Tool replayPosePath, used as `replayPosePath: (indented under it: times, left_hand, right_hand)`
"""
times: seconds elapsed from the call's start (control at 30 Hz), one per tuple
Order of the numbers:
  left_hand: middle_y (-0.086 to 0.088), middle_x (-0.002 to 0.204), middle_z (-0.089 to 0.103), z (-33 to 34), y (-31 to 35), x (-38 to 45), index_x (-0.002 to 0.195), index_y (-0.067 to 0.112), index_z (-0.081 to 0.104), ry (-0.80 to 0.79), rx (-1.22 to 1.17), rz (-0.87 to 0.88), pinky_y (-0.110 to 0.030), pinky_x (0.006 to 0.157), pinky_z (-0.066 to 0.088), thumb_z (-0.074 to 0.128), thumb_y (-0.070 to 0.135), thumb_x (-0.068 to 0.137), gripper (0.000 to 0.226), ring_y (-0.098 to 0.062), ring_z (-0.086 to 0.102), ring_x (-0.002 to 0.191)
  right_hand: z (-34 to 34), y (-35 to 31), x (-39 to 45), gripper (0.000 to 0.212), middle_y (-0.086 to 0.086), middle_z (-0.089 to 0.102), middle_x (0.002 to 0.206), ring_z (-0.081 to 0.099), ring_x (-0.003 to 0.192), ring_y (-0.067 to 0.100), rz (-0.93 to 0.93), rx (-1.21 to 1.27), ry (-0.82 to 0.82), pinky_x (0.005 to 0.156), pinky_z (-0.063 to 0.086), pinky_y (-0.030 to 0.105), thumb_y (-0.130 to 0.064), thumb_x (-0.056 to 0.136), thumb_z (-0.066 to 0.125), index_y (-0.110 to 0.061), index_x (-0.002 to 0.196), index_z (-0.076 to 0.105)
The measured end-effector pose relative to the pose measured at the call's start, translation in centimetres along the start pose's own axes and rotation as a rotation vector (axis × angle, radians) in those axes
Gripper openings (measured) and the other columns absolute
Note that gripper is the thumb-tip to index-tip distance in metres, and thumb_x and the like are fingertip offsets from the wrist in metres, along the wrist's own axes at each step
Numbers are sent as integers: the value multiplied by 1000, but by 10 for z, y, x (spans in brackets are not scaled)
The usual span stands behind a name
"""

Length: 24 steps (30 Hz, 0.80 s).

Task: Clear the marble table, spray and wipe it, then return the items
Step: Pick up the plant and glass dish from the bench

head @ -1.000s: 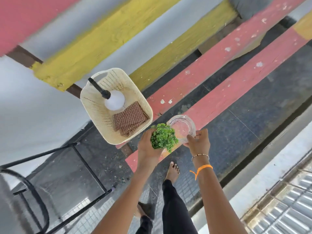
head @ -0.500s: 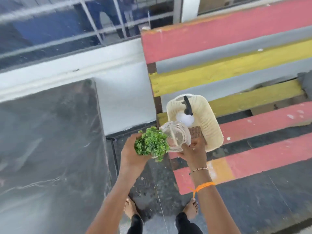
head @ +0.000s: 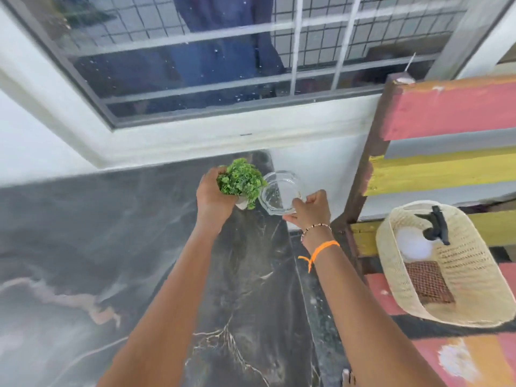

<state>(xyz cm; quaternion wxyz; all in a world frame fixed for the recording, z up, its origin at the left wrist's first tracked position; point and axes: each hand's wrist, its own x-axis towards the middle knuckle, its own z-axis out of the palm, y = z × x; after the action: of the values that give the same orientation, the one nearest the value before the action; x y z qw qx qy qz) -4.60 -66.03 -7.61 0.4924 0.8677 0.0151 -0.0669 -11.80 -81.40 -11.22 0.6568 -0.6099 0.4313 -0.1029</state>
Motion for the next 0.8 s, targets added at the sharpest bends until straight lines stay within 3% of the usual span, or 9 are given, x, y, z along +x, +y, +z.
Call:
replayPosePath:
  times: [0.17, 0.3, 0.37, 0.47, 0.53, 0.63, 0.67, 0.73, 0.8]
  left_hand:
    - [-7, 110, 55, -10, -6, 45, 111, 17, 55, -20, -1, 45, -28, 74, 45, 63, -10, 64, 55, -29, 56, 99]
    - [-1, 108, 50, -15, -7, 76, 110, 17, 53, -45, -13, 56, -34, 71, 48, 67, -12, 62, 57, -33, 56, 101]
    - [-4, 115, 52, -17, -7, 89, 113, 16, 52, -57, 1, 64, -32, 74, 47, 71, -11, 61, 61, -27, 53, 102]
    - [-6, 122, 53, -21, -11, 106, 118, 16, 51, -54, 16, 69, -23, 80, 36, 76, -7, 61, 66, -17, 47, 104]
    - [-5, 124, 53, -23, -12, 114, 122, 17, 49, -58, 18, 82, -21, 82, 34, 76, -5, 63, 68, -17, 48, 109]
    - [-1, 127, 49, -29, -18, 117, 129, 23, 40, -138, -29, 109, -30, 93, 42, 75, -4, 66, 77, -22, 47, 119]
    - [-1, 131, 44, -31, -22, 115, 133, 26, 34, -183, -96, 107, -33, 98, 43, 75, -5, 66, 85, -24, 44, 123]
    - [-2, 142, 33, -33, -34, 109, 141, 32, 18, -235, -236, 60, -27, 99, 44, 78, -3, 64, 103, -19, 37, 129]
    - [4, 131, 42, -31, -46, 100, 145, 32, 9, -194, -207, -3, -19, 93, 38, 83, 3, 62, 114, -4, 42, 116]
  right_hand:
    - [57, -13, 25, 28, 7, 42, 90, 57, 77, 31, 49, 5, 51, 65, 58, 45, -2, 79, 59, -10, 87, 34]
    - [80, -18, 44, 30, 0, 37, 76, 63, 71, 33, 112, -14, 35, 74, 57, 51, 0, 81, 59, -10, 93, 33]
    - [89, -22, 51, 29, 3, 42, 78, 66, 73, 34, 129, -34, 13, 77, 57, 50, 0, 82, 58, -10, 94, 34]
    - [98, -29, 58, 25, 17, 60, 99, 68, 80, 35, 112, -115, -16, 79, 57, 47, -8, 82, 64, -6, 96, 42]
    - [100, -36, 62, 24, 19, 66, 98, 68, 89, 34, 107, -248, -65, 70, 56, 37, -16, 83, 65, -7, 88, 43]
    - [93, -42, 62, 29, 7, 60, 67, 65, 64, 19, 56, -510, -99, 46, 44, 20, -27, 84, 65, -9, 77, 44]
    - [91, -41, 61, 29, 9, 61, 74, 64, 66, 21, 9, -563, -90, 53, 48, 22, -28, 82, 67, -8, 84, 47]
    - [90, -38, 56, 43, 15, 56, 110, 62, 93, 32, -126, -634, -58, 76, 48, 31, -28, 78, 71, -5, 105, 47]
    - [93, -36, 49, 64, 15, 38, 130, 48, 114, 35, -282, -764, -88, 88, 42, 37, -27, 75, 73, -4, 124, 40]
